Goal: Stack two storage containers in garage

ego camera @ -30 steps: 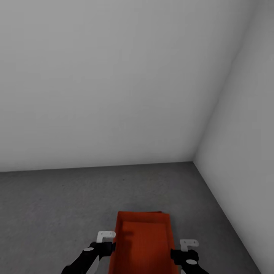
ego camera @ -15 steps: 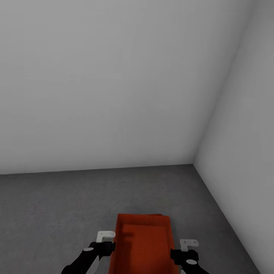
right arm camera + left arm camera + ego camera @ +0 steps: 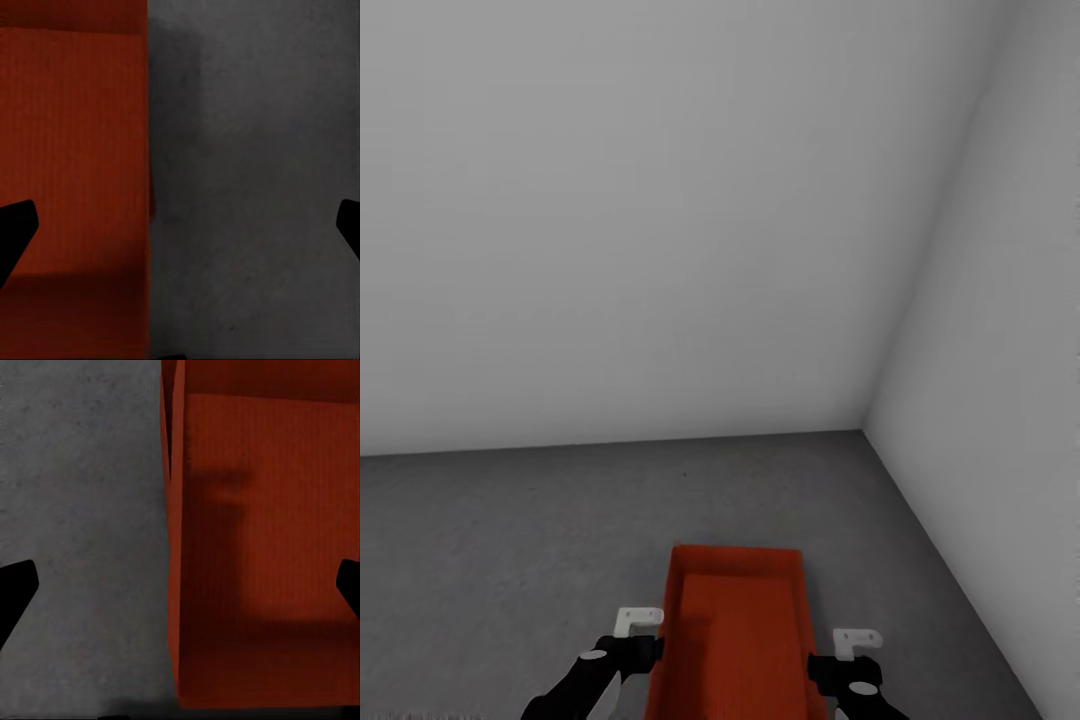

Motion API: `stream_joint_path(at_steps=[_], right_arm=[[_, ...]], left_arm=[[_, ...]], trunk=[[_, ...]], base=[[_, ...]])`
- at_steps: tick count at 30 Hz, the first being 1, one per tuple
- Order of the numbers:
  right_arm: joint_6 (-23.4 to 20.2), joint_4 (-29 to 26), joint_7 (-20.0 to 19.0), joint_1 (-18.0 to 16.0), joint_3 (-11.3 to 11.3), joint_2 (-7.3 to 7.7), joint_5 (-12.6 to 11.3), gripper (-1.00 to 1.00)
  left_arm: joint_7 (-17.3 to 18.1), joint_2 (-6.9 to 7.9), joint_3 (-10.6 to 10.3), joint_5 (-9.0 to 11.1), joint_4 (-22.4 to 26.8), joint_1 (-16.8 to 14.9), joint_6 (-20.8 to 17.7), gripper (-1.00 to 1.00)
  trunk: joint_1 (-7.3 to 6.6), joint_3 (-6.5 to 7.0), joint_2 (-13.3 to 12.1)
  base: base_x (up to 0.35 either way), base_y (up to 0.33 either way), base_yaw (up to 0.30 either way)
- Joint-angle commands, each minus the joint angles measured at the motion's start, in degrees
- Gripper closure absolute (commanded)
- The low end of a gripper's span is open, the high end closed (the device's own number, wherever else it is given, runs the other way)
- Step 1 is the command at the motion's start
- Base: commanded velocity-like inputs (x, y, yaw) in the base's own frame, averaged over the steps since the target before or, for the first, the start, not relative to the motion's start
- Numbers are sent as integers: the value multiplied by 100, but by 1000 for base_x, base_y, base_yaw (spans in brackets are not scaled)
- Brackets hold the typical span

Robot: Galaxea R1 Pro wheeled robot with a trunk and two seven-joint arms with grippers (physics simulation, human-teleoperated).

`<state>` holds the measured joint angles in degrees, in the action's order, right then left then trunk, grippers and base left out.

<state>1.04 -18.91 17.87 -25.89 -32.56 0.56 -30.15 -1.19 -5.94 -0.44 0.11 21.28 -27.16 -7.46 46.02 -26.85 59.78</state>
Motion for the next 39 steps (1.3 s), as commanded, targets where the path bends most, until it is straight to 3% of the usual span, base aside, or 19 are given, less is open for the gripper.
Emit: stream_joint_path(at_steps=[1,23,39], right_arm=[[11,-7,32,-3,-49,5,-61,-100],[11,-7,32,-3,-49,5,-61,-100],[11,-7,32,-3,-49,5,-61,-100]], left_arm=[[-13,-1,-5,2,14,0,-35,-100],[-13,0,20,7,15,0,-22,-100],[-5,5,4,2,10,0,47,-100]], trunk=[[-3,4,4],[-3,199,4],[-3,214,4]], base=[[-338,0,0],[-334,0,0],[-29,0,0]])
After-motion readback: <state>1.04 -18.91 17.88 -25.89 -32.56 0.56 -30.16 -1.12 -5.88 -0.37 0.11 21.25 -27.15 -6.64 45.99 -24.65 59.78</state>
